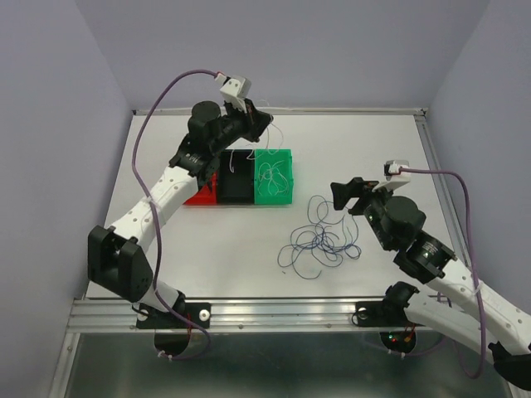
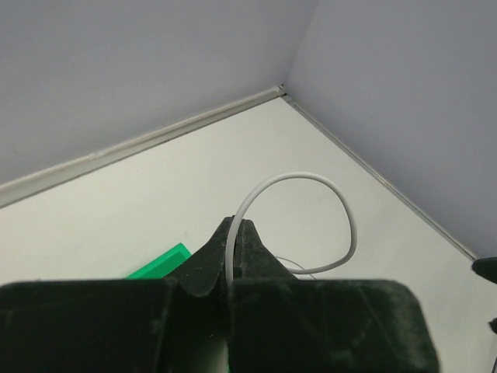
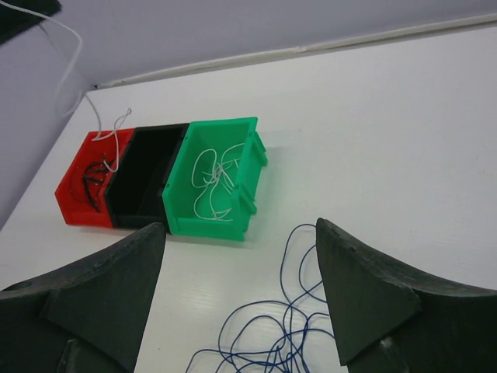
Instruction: Untangle the cables
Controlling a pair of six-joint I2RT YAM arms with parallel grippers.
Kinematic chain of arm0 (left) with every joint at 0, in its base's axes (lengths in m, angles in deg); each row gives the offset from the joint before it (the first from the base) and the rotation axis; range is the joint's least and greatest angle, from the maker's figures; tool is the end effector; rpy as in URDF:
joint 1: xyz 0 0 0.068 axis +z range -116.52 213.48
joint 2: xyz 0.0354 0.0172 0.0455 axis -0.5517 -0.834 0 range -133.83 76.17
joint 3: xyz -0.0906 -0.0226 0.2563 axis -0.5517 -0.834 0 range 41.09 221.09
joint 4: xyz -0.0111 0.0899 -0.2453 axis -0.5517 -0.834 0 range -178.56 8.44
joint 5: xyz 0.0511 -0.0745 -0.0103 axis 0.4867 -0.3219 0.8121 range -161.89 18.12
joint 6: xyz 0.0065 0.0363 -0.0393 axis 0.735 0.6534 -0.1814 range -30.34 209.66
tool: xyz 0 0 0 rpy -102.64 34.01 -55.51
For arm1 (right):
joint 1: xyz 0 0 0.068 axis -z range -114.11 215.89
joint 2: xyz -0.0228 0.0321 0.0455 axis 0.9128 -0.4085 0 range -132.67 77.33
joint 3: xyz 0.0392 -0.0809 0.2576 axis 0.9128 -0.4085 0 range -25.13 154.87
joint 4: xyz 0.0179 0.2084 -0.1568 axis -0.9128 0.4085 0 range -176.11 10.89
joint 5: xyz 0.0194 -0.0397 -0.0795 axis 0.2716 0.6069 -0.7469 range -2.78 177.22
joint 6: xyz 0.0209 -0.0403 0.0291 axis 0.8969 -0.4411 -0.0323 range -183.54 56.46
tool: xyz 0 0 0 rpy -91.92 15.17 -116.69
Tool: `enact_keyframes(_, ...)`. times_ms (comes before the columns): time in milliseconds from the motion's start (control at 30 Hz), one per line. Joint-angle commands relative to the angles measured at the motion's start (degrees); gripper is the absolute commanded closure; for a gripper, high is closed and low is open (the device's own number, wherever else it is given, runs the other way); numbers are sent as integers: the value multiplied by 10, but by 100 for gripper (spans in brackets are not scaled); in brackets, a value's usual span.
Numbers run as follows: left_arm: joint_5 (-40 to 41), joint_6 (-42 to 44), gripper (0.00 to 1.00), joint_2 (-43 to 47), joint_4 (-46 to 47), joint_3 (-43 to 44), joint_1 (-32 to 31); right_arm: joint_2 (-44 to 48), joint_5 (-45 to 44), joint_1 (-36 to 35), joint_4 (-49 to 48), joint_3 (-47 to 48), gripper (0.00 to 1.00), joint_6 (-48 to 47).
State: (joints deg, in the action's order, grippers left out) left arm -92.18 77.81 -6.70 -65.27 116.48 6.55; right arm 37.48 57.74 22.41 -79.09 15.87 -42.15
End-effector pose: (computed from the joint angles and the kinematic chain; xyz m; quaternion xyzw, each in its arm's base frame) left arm 0.3012 -0.1670 0.4195 0.2166 0.6174 -0.3564 0.6670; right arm 0.1322 0.1012 0.3369 0.0297 0.7374 0.1880 0.6481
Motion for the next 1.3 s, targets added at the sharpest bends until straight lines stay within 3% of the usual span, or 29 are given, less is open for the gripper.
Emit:
enact_keyframes(0,7,17,100,-36,36,11,-4,29,-10,2,-27,-21,17,-2)
enact_keyframes(233,20,36,100,-84,30,20,-3,25,-3,2,-26,-21,17,-6)
enact_keyframes(600,119,75,100,86,113,-92,-7,21,-1,2,-25,-21,17,-6)
enact_keyframes(833,84,79,100,134,101,-75,-21,13,1,2,-26,-18,17,-3)
enact_keyframes(1033,22,55,100,113,81,-34,-31,1,-1,2,-26,-14,17,1)
enact_keyframes(1267,17,42,100,72,66,3,-51,6,-5,2,-26,-16,17,5)
